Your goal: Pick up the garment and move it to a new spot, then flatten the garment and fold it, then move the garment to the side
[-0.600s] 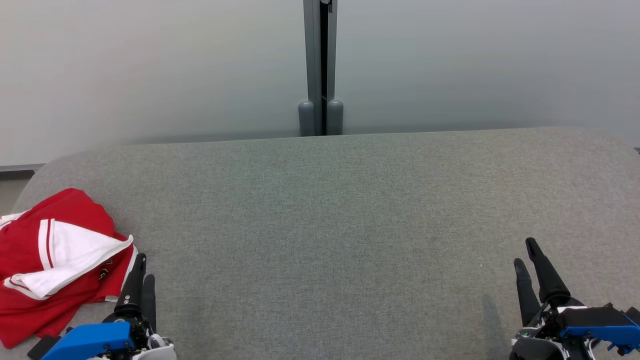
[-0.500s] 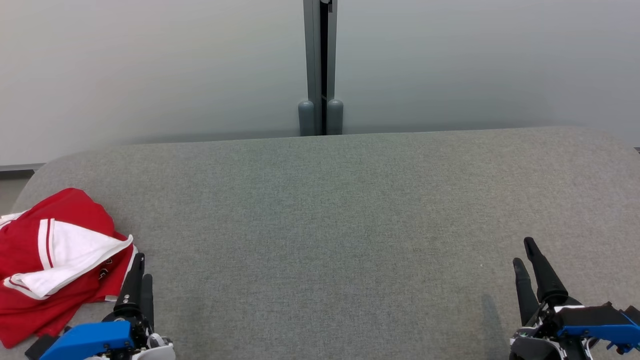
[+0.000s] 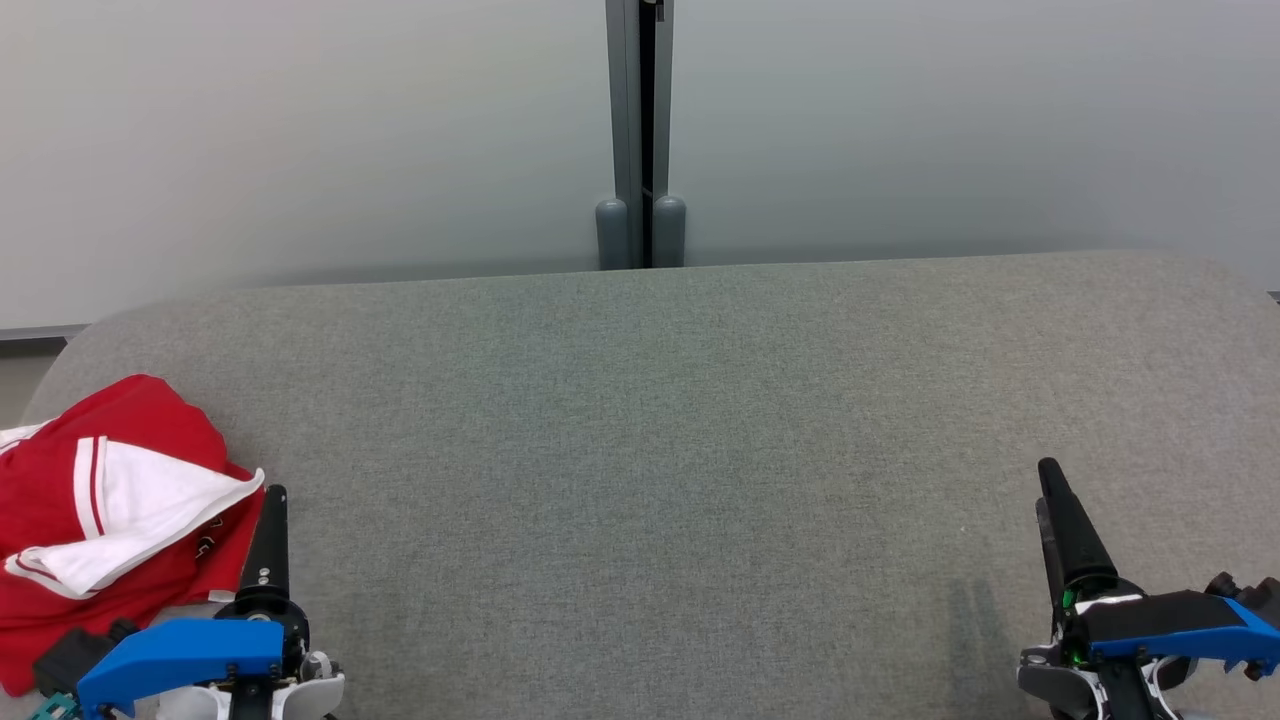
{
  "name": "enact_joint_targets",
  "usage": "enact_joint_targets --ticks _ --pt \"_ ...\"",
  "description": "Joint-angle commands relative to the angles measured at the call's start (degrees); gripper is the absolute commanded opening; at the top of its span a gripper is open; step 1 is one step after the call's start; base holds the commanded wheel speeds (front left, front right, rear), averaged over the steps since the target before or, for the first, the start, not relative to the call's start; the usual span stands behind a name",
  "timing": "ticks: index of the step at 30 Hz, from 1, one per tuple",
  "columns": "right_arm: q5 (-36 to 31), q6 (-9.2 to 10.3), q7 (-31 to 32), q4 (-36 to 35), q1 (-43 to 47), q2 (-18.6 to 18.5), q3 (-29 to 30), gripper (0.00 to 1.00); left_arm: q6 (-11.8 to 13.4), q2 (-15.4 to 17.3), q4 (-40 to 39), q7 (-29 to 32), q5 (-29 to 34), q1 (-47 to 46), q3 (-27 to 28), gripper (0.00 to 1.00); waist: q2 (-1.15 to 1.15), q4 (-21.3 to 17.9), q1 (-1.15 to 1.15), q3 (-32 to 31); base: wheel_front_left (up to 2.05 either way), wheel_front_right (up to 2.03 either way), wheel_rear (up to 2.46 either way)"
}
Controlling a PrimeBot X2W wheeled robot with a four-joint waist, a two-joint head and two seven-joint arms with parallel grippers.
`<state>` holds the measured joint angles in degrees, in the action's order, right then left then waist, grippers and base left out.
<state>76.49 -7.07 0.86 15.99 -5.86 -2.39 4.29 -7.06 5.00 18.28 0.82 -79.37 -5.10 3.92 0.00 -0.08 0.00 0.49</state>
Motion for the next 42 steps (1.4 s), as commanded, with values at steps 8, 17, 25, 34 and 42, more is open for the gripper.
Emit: enact_joint_targets --ticks 8,17,25,34,42 --pt "-11.4 -0.35 -2.23 -0.61 -2.78 -0.38 -1.18 1.0 -0.2 1.57 0.04 -2.23 10.58 -2.56 -1.33 1.0 0.0 -0.09 0.0 0.12 0.0 0.0 0.0" --pt "-23.0 -0.38 -4.15 0.53 -3.28 -0.4 -0.62 1.0 -0.25 2.41 1.4 -4.15 21.58 -2.96 -2.27 1.0 0.0 -0.21 0.0 0.25 0.0 0.0 0.0" --pt "-30.22 -0.4 -5.5 2.04 -3.72 -0.43 -0.31 1.0 -0.28 2.73 2.88 -5.48 29.63 -3.41 -2.48 1.0 0.0 -0.36 0.0 0.29 0.0 0.0 0.0" --pt "-38.08 -0.43 -7.14 3.57 -4.35 -0.48 -0.27 1.0 -0.08 2.8 4.39 -7.13 37.85 -3.78 -2.26 1.0 0.0 -0.59 0.0 0.45 0.0 0.0 0.0" --pt "-44.1 -0.46 -8.44 4.05 -4.81 -0.51 -0.1 1.0 -0.29 2.98 5.29 -8.42 43.44 -4.26 -3.05 1.0 0.0 -0.65 0.0 0.7 0.0 0.0 0.0"
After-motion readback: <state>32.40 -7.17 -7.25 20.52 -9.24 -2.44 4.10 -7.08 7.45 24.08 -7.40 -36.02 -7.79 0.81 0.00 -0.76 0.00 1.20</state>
